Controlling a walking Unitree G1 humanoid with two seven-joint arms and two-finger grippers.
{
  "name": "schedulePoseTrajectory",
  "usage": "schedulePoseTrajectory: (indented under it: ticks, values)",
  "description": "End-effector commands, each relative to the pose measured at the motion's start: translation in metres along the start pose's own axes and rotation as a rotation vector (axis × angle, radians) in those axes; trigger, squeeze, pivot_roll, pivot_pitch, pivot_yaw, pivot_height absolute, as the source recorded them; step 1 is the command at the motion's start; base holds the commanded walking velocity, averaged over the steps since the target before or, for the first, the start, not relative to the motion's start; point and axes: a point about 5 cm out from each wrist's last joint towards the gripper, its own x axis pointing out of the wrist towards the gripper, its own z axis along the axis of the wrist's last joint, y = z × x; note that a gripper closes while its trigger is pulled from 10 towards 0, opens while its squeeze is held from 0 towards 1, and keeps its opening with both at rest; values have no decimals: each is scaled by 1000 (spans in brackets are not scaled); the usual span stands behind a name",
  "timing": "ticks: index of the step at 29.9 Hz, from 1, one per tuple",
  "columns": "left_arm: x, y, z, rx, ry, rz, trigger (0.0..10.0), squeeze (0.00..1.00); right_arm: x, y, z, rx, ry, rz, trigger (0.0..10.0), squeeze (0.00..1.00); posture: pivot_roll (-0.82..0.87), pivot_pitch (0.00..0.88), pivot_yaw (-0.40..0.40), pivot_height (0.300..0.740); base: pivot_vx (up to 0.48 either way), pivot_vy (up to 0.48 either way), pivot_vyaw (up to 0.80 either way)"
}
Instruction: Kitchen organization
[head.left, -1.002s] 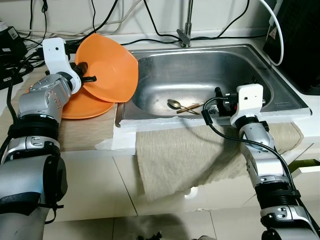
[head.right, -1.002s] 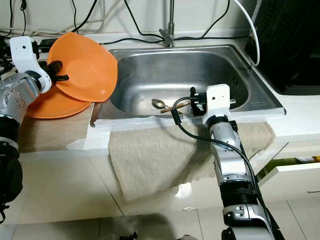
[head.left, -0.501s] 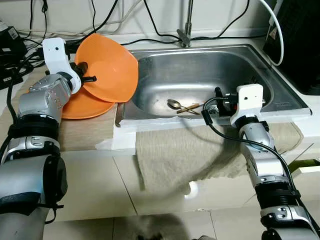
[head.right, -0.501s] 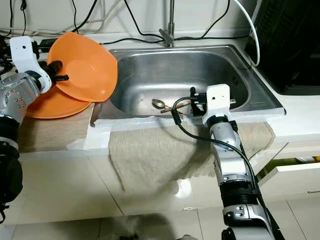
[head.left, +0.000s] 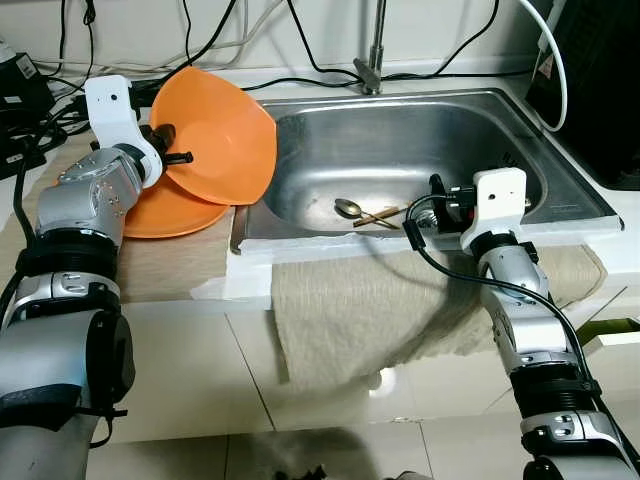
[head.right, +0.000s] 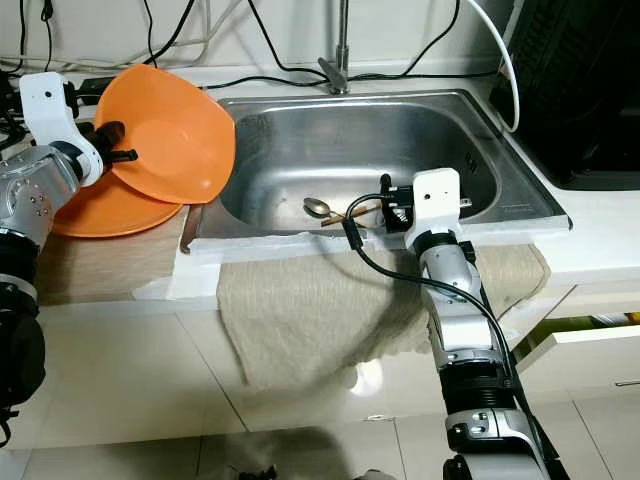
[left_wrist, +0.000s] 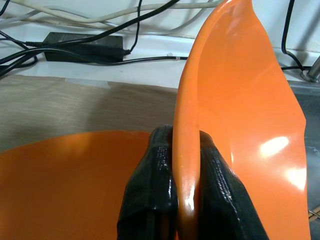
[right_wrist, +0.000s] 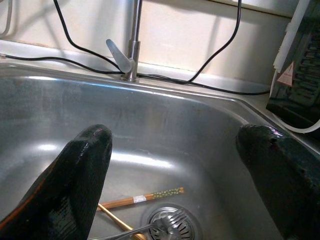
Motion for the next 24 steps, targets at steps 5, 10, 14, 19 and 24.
schedulePoseTrajectory:
  ticks: [5,10,14,19,24]
  values:
    - [2,1,-12,17,60,19,0,0,2,-2,0,5,-6,-4,10000,0,-67,0,46,740,0,0,0]
    - [2,0,-11,17,60,20,0,0,4,-2,1,5,-4,-4,10000,0,-76,0,54,740,0,0,0]
    - [3,0,-11,17,60,22,0,0,6,-1,1,5,-3,-3,10000,0,-84,0,55,740,0,0,0]
    - [3,1,-10,17,60,23,0,0,7,0,1,6,-2,-3,10000,0,-84,0,56,740,0,0,0]
    - [3,2,-10,17,60,24,0,0,8,1,2,6,-2,-2,10000,0,-76,0,52,740,0,0,0]
